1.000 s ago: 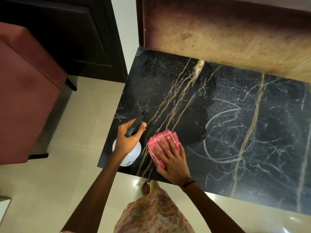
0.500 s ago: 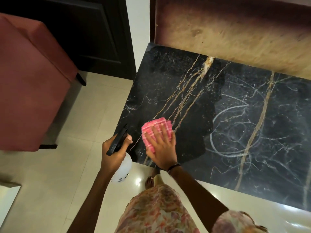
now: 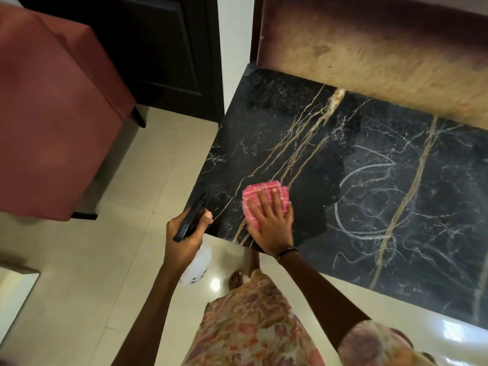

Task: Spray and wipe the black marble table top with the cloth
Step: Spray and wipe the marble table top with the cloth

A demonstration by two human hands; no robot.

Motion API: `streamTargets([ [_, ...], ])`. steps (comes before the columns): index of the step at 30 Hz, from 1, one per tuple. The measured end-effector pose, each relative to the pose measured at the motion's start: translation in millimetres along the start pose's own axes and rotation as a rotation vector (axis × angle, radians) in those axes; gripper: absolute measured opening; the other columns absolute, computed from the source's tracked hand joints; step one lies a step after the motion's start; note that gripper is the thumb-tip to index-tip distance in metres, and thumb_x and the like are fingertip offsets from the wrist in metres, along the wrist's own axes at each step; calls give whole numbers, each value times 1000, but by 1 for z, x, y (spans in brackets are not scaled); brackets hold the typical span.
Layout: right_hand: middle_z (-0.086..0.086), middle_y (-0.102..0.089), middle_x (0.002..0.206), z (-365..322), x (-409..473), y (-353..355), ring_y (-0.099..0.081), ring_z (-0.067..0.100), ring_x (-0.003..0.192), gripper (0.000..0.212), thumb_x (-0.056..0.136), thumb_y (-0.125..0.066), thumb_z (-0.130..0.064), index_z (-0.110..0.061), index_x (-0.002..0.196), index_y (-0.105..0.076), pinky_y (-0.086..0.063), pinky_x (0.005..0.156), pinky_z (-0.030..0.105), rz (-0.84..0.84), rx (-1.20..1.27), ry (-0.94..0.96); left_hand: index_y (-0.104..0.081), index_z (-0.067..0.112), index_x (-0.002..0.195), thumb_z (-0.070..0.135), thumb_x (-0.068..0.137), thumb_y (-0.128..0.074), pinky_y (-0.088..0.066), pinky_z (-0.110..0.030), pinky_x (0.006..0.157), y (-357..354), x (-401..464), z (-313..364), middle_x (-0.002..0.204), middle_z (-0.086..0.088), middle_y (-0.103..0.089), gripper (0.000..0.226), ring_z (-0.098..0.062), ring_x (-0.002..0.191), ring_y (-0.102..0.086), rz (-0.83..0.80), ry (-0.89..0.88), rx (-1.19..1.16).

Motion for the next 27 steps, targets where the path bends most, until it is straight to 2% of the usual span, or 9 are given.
streamTargets([
  [5,3,-39,150,-77,-5,-11,-28,34,140,60,87,-27,-55,-34,142,-37,-7,108,67,-8,-27,204,-61,-3,76,12,87,-62,-39,-15,40,0,-10,-15,38,4,-48,19,-9,33,-44,20,51,34],
  [7,2,-39,149,-75,-20,-18,-28,33,140,59,88,-31,-55,-34,143,-35,-8,111,65,8,-23,285,-58,6,68,10,87,-62,-39,-14,40,-5,-12,-16,38,5,-49,20,-8,34,-46,-7,48,45],
  [13,3,-30,154,37,-86,-29,-17,33,144,55,95,-19,-57,-36,145,-28,-12,110,63,7,-73,250,-65,5,86,10,87,-62,-42,-7,46,-34,-15,-7,44,12,-58,6,-4,46,-57,-73,74,70],
  [17,6,-24,156,130,-99,-11,-8,33,145,60,95,-13,-58,-31,148,-24,-18,109,64,17,-74,44,-68,-2,94,17,86,-63,-42,-11,45,-59,-17,0,54,10,-55,22,-12,50,-52,-105,117,54],
  [19,5,-19,157,155,-81,-2,-8,33,146,60,95,-15,-57,-31,149,-21,-20,109,65,27,-36,-82,-68,-1,97,28,81,-63,-44,-19,50,-73,-18,4,60,6,-56,34,-12,53,-51,-126,146,51],
  [21,5,-19,157,154,-56,5,-12,35,145,62,92,-24,-56,-31,148,-23,-14,110,67,46,25,-171,-69,3,96,28,83,-63,-50,-42,56,-87,-18,7,64,4,-57,30,-13,55,-52,-122,148,71],
  [23,7,-23,156,133,-41,7,-15,37,143,65,87,-30,-55,-30,147,-26,-11,107,69,65,55,-161,-69,3,97,23,85,-64,-50,-62,74,-100,-20,13,69,-1,-58,24,-29,60,-57,-109,131,80],
  [25,6,-27,155,109,-44,1,-17,36,143,64,85,-35,-53,-31,145,-31,-16,106,71,67,69,-63,-69,3,96,23,85,-66,-46,-66,83,-115,-21,20,67,1,-59,23,-55,78,-56,-105,106,71],
  [27,5,-36,151,93,-66,-8,-21,35,142,59,86,-39,-49,-33,142,-35,-21,106,70,66,75,79,-70,7,93,33,83,-67,-46,-67,83,-130,-21,28,62,10,-58,28,-50,76,-59,-136,84,93],
])
Point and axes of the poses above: each hand's wrist, its own x-axis towards the middle knuckle, its own y-axis out of the back of the hand, z = x × y, the point moved 4 cm from there along x, towards the middle knuckle
